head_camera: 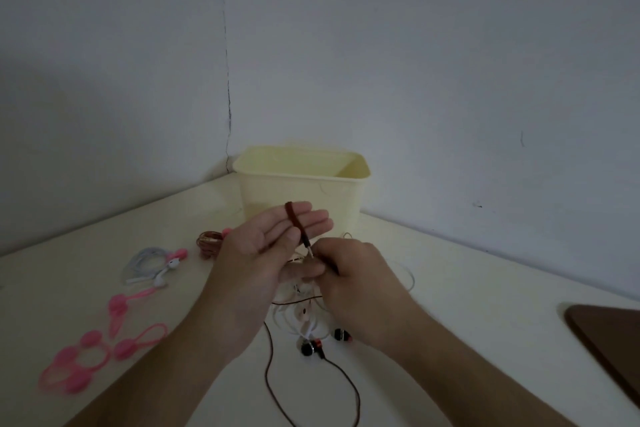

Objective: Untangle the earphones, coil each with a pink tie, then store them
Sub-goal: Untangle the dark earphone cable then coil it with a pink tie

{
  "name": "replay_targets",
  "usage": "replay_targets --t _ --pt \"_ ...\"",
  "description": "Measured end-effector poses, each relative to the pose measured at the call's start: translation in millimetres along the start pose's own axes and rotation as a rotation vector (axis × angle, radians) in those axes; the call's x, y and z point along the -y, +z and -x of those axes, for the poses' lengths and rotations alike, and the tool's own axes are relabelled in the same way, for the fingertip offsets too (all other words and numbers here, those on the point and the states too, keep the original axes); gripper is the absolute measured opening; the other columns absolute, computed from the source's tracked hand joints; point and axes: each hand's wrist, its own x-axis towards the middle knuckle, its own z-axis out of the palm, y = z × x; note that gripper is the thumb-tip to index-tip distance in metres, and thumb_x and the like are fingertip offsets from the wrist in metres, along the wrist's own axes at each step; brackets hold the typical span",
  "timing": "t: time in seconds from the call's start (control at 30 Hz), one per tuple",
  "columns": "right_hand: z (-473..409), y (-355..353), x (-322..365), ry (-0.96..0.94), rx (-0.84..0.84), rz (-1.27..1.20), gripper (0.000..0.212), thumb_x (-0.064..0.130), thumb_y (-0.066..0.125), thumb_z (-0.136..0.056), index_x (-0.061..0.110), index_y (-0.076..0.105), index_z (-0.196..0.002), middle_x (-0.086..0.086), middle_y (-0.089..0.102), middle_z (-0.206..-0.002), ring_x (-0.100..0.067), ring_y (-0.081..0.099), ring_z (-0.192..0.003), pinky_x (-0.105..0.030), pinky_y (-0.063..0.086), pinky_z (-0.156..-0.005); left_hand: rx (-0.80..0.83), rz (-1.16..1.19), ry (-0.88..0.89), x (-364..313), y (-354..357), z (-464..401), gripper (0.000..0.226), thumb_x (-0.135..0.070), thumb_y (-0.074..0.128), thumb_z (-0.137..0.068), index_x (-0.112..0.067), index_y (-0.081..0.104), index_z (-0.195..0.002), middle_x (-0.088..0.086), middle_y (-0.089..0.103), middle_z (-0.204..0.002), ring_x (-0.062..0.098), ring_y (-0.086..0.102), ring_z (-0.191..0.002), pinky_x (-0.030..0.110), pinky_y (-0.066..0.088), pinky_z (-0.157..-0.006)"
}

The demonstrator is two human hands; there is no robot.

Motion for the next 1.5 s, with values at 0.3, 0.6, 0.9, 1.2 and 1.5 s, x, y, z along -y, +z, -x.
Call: replay_targets --t 0.3,0.6,0.9,1.2,1.5 --pt "0 -7 -2 0.016 0.101 0.085 0.031 0.023 0.062 -0.1 0.018 0.06 -0.069 0.006 0.053 -0.056 -0.009 0.048 -0.051 -0.021 0.038 -0.051 -0.094 -0.526 0.031 18 -7 -2 0.035 0.004 0.054 -0.102 -0.026 0.071 -0.109 -0.009 0.078 -0.096 0.008 0.074 -0.096 0.025 0.06 -0.066" --pt "4 1 4 -0.055 0.147 0.146 0.032 0.031 0.057 -0.101 0.025 0.057 -0.07 0.006 0.059 -0.066 -0.012 0.056 -0.062 -0.035 0.049 -0.061 -0.21 -0.446 0.037 14 -16 -7 0.037 0.012 0.052 -0.095 -0.018 0.075 -0.102 0.004 0.076 -0.089 0.022 0.074 -0.087 0.04 0.062 -0.057" --pt "-4 -21 -7 -0.003 -0.163 0.05 0.021 0.034 0.063 -0.101 0.028 0.069 -0.082 0.013 0.069 -0.077 -0.007 0.063 -0.076 -0.039 0.057 -0.074 0.124 -0.29 -0.185 6 -5 -3 0.027 -0.006 0.052 -0.105 0.011 0.065 -0.088 0.014 0.037 -0.066 0.019 0.039 -0.055 0.032 0.047 -0.046" --pt "-5 -22 -14 0.096 -0.178 -0.038 0.044 0.04 0.054 -0.107 0.016 0.066 -0.073 0.016 0.051 -0.048 -0.004 0.046 -0.046 -0.018 0.031 -0.049 0.047 0.153 -0.285 -10 -3 1 0.023 -0.019 0.059 -0.096 -0.004 0.069 -0.081 0.004 0.042 -0.063 0.014 0.04 -0.051 0.029 0.042 -0.045" --pt "3 -5 -5 -0.001 0.007 0.003 0.046 0.04 0.046 -0.11 0.014 0.062 -0.076 0.008 0.057 -0.058 -0.007 0.051 -0.055 -0.023 0.038 -0.055 -0.065 0.346 -0.147 -11 -8 -4 0.021 -0.009 0.057 -0.095 -0.003 0.072 -0.109 0.006 0.073 -0.091 0.015 0.074 -0.085 0.022 0.056 -0.054"
